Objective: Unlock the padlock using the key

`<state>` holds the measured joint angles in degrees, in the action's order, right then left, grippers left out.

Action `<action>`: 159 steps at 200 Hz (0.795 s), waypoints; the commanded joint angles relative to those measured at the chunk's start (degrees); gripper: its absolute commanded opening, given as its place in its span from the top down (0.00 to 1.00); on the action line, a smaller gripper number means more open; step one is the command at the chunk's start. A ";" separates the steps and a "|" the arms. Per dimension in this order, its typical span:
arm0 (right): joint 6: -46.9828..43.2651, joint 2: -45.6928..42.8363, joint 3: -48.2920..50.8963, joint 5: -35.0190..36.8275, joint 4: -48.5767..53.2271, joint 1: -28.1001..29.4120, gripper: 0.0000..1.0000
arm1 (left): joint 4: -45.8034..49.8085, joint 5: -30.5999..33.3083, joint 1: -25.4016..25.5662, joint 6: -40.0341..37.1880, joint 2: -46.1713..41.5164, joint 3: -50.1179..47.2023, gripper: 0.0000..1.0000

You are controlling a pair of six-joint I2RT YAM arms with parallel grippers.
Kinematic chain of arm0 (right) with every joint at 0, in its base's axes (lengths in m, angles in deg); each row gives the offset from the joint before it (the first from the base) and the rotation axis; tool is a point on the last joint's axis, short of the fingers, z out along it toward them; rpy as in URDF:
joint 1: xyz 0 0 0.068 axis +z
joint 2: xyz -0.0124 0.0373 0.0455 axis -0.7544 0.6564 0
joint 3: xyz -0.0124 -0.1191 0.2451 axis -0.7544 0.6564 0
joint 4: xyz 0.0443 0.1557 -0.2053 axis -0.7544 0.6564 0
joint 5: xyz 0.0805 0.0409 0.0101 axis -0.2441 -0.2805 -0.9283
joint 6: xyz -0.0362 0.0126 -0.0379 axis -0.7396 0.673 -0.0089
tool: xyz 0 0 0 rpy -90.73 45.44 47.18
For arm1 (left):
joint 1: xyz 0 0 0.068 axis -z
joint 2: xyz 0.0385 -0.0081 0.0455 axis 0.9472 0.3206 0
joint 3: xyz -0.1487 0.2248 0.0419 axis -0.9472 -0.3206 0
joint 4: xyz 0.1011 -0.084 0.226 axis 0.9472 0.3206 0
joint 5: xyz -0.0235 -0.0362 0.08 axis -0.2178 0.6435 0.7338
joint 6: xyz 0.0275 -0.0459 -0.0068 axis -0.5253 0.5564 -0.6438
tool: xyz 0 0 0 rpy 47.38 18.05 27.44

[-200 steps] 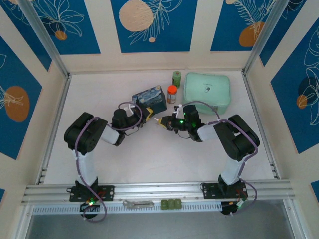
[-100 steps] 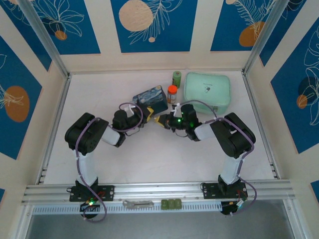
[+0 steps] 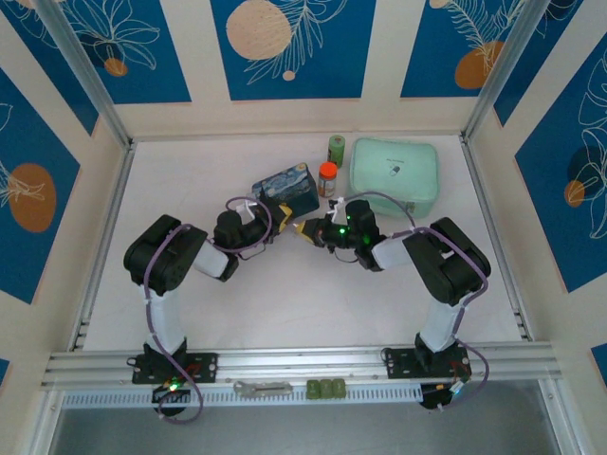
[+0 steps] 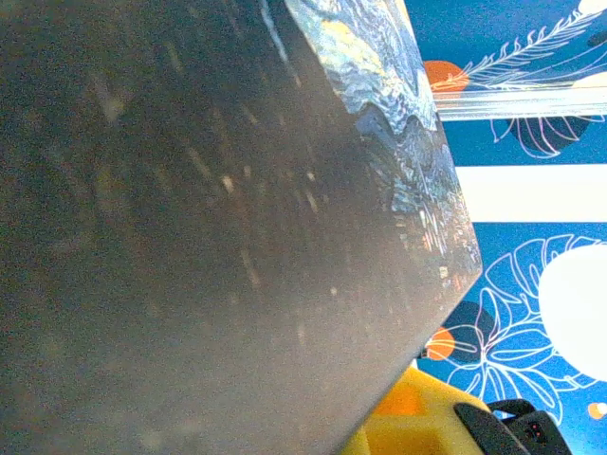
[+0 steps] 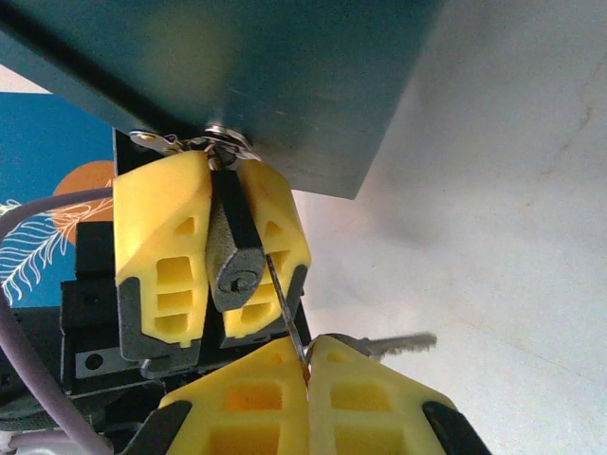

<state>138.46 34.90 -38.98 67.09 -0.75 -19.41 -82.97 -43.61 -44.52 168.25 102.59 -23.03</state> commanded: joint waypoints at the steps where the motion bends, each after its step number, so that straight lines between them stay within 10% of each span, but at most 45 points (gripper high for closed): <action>1: 0.01 -1.77 1.61 0.75 -1.24 0.06 1.00 | -4.79 0.34 0.64 0.29 0.56 -0.09 1.00; 159: 0.30 -1.89 1.44 0.65 -3.28 0.32 1.00 | -4.73 0.74 0.97 0.30 0.22 -0.45 1.00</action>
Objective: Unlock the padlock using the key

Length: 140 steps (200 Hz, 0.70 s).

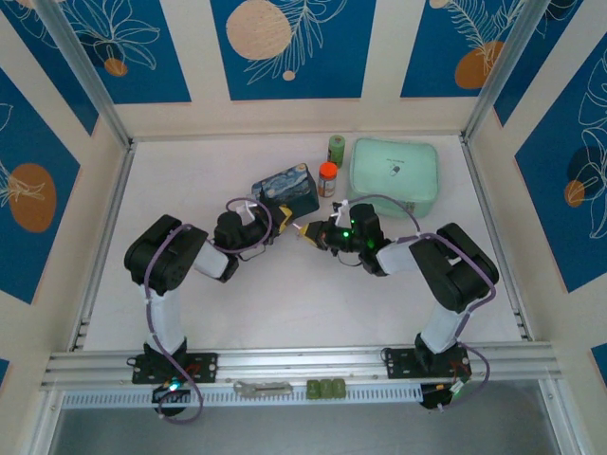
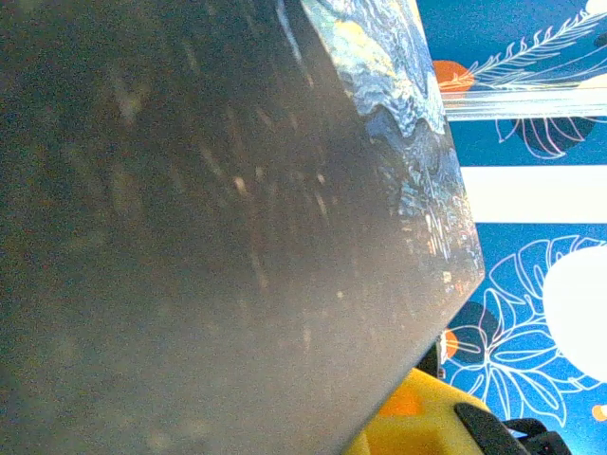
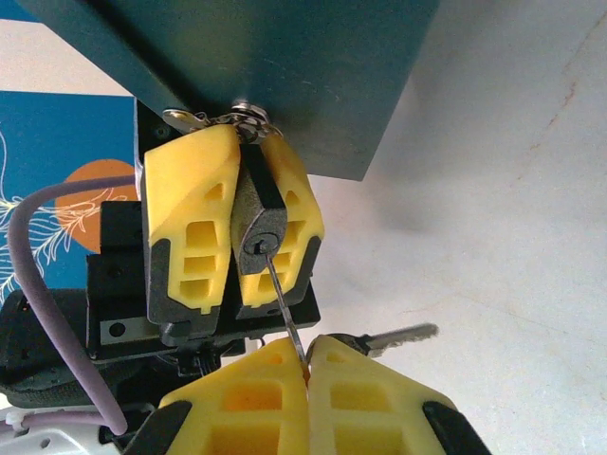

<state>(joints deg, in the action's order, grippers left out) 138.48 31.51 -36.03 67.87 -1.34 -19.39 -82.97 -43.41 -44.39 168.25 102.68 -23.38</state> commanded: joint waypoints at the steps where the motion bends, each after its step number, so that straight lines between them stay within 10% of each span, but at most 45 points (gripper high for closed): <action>1: 0.30 1.56 -1.56 -0.15 -2.78 0.30 1.00 | -4.73 0.54 0.85 0.34 0.10 -0.07 1.00; 140: 3.69 4.19 -2.16 -1.66 -8.29 0.91 1.00 | -4.81 0.89 1.29 -0.52 0.93 -0.09 1.00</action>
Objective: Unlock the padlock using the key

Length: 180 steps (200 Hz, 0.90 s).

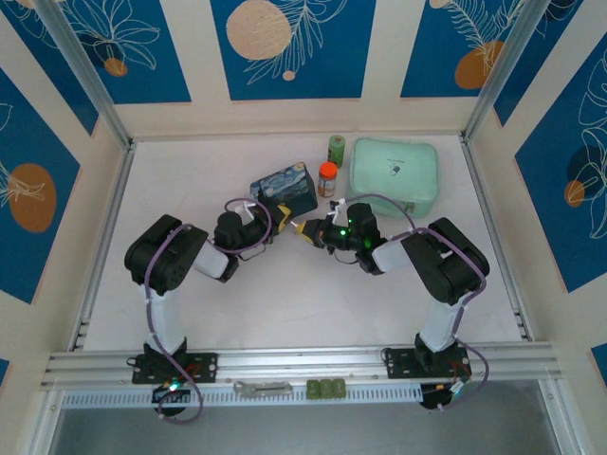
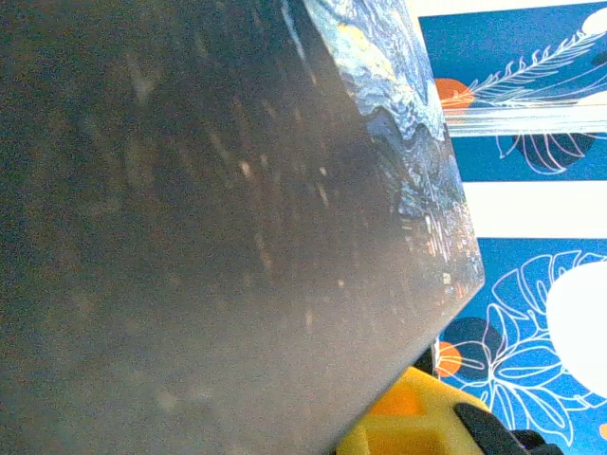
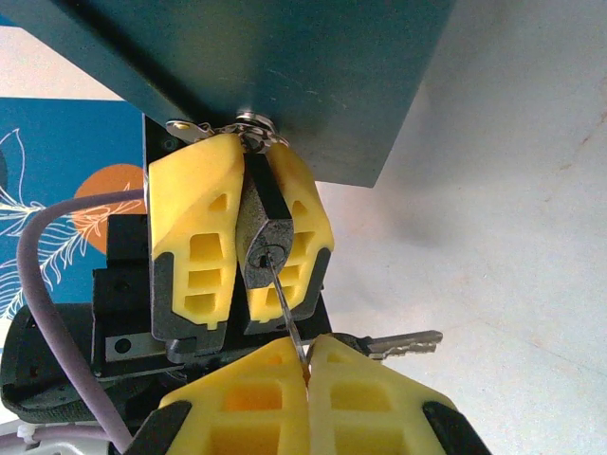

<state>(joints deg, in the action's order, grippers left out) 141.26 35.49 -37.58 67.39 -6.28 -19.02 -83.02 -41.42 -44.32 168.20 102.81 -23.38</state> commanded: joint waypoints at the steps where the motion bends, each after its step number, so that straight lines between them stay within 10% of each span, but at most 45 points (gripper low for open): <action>1: 0.94 0.20 -0.60 -1.18 -3.41 0.54 1.00 | -4.76 -1.10 1.23 -0.47 0.77 -0.11 1.00; 180: 11.42 3.76 -0.84 -4.21 -10.37 -0.33 1.00 | -4.76 -3.26 2.11 -4.42 -1.82 -1.05 1.00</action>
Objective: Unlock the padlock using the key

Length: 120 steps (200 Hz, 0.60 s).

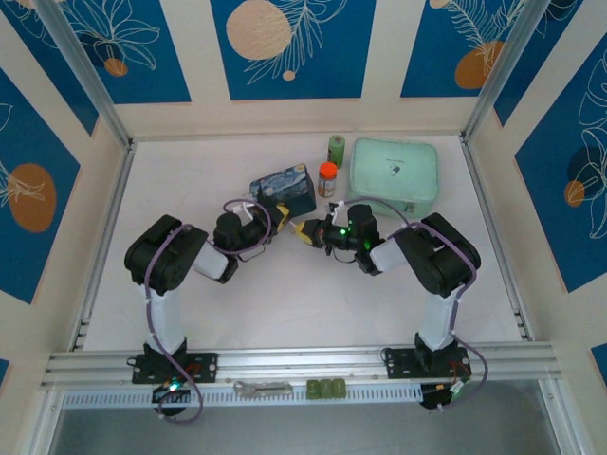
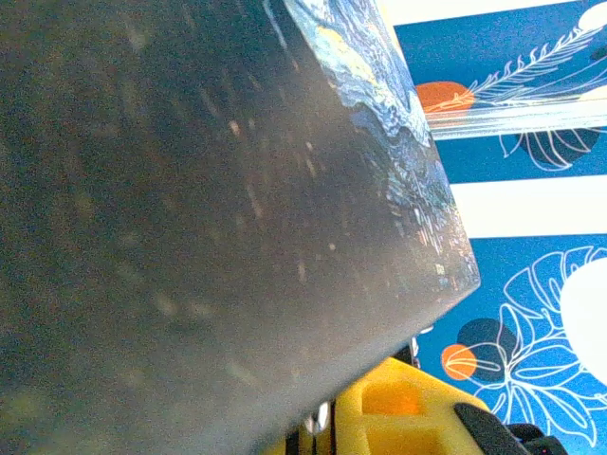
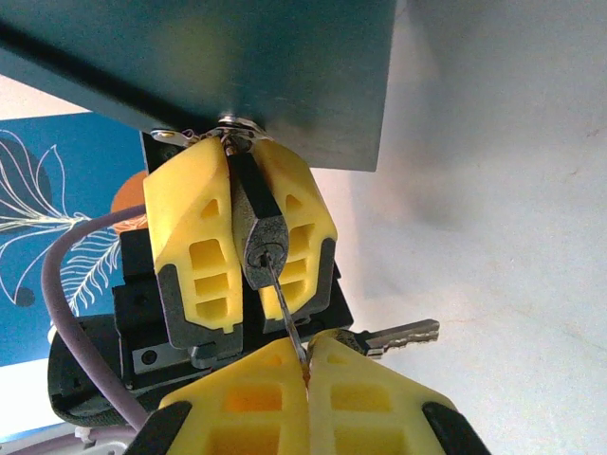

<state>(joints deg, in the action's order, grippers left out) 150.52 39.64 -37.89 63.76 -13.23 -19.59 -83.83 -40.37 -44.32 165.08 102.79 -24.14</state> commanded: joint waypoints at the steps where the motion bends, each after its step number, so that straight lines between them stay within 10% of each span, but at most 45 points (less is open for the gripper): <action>1: 2.12 -0.42 -0.49 -0.56 -3.40 0.28 1.00 | -3.95 -4.33 2.11 -1.25 -1.80 -0.27 1.00; 120: 9.11 4.79 -5.20 -1.79 -3.77 -2.35 1.00 | -3.95 -10.41 2.37 -3.49 -5.57 -0.35 1.00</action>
<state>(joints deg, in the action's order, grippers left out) 157.71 43.45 -39.20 59.72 -19.11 -21.14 -82.43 -40.55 -44.61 163.02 101.41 -24.01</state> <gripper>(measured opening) 0.051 0.139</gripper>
